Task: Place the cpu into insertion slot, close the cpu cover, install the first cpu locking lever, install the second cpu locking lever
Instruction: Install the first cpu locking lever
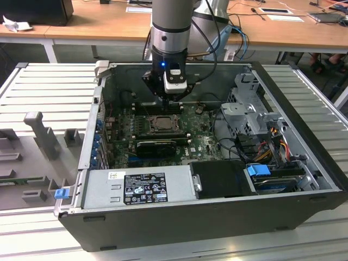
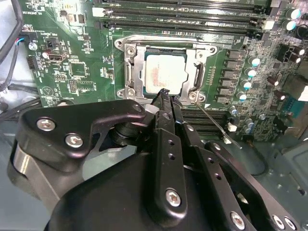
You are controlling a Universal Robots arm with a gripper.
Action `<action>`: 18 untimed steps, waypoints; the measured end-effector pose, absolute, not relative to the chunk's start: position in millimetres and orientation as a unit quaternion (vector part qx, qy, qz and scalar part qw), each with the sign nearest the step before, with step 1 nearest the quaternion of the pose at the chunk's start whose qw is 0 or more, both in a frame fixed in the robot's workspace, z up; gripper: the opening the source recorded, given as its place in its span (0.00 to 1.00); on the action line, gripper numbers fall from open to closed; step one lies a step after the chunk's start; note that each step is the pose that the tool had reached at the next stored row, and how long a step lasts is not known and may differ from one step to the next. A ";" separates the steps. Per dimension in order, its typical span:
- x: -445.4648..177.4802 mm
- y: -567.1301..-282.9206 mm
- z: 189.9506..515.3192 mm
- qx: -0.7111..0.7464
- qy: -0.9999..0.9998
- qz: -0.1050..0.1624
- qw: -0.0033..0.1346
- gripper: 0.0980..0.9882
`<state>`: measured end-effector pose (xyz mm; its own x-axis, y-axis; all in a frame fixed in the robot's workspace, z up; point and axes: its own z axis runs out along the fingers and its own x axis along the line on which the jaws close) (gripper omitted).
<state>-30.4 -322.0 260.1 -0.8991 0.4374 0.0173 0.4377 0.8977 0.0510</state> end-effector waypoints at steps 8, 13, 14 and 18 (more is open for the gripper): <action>-31.8 -322.0 260.0 -0.214 -0.976 -0.027 0.003 0.07; -32.6 -322.0 260.1 -0.213 -0.977 -0.027 0.003 0.07; -32.9 -322.0 260.1 -0.212 -0.977 -0.027 0.003 0.07; -35.1 -322.0 260.1 -0.212 -0.977 -0.027 0.003 0.07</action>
